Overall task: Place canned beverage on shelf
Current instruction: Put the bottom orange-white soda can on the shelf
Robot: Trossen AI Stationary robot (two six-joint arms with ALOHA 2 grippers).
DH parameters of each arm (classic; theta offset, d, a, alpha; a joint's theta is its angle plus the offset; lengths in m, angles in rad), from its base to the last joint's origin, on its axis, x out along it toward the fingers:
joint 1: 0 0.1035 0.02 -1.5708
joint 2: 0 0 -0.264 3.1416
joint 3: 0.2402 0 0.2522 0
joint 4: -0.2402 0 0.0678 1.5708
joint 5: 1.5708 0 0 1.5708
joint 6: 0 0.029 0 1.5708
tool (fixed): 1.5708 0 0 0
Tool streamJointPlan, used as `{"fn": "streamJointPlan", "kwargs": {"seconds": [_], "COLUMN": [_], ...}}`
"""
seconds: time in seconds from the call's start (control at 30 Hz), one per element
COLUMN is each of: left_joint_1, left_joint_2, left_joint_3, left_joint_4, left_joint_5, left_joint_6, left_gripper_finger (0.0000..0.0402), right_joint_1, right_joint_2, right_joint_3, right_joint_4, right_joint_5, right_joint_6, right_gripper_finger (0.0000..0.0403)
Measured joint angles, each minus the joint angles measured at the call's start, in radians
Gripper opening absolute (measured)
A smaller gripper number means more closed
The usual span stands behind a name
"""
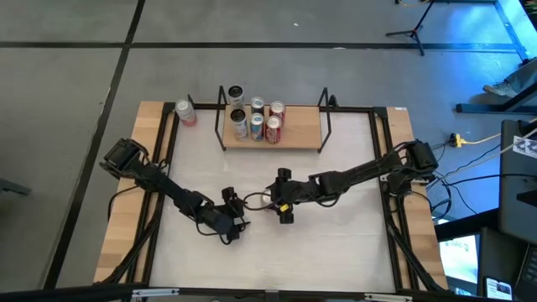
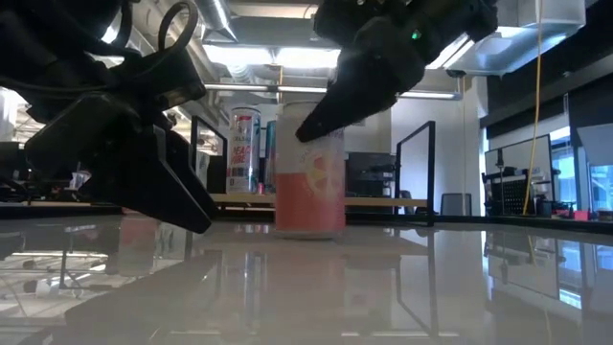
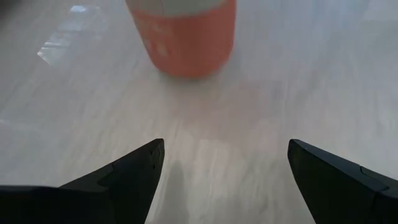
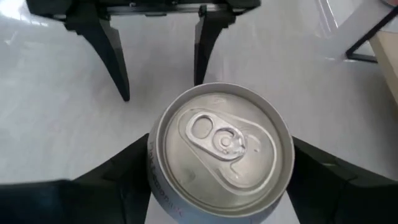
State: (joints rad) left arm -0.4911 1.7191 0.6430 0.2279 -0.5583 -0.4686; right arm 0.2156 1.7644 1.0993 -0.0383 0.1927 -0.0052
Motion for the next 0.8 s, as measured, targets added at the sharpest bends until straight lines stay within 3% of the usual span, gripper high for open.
{"fn": "streamJointPlan", "kwargs": {"seconds": [0.37, 0.57, 0.7, 0.8], "left_joint_1": [-0.003, -0.002, -0.002, 0.000], "left_joint_2": [0.000, 0.000, 0.000, 0.000], "left_joint_3": [0.000, 0.000, 0.000, 0.000], "left_joint_4": [0.014, 0.021, 0.021, 0.021], "left_joint_5": [0.000, -0.007, -0.016, -0.026], "left_joint_6": [-0.009, -0.020, -0.019, -0.019], "left_gripper_finger": [0.0332, 0.0332, 0.0332, 0.0332], "right_joint_1": [-0.035, -0.196, -0.329, -0.443], "right_joint_2": [-0.340, -0.519, -0.567, -0.565], "right_joint_3": [0.000, 0.001, 0.001, 0.001], "right_joint_4": [-0.249, -0.371, -0.390, -0.372], "right_joint_5": [0.107, 0.114, 0.106, 0.044], "right_joint_6": [-0.047, -0.069, -0.115, -0.134], "right_gripper_finger": [0.0280, 0.0280, 0.0280, 0.0280]}}
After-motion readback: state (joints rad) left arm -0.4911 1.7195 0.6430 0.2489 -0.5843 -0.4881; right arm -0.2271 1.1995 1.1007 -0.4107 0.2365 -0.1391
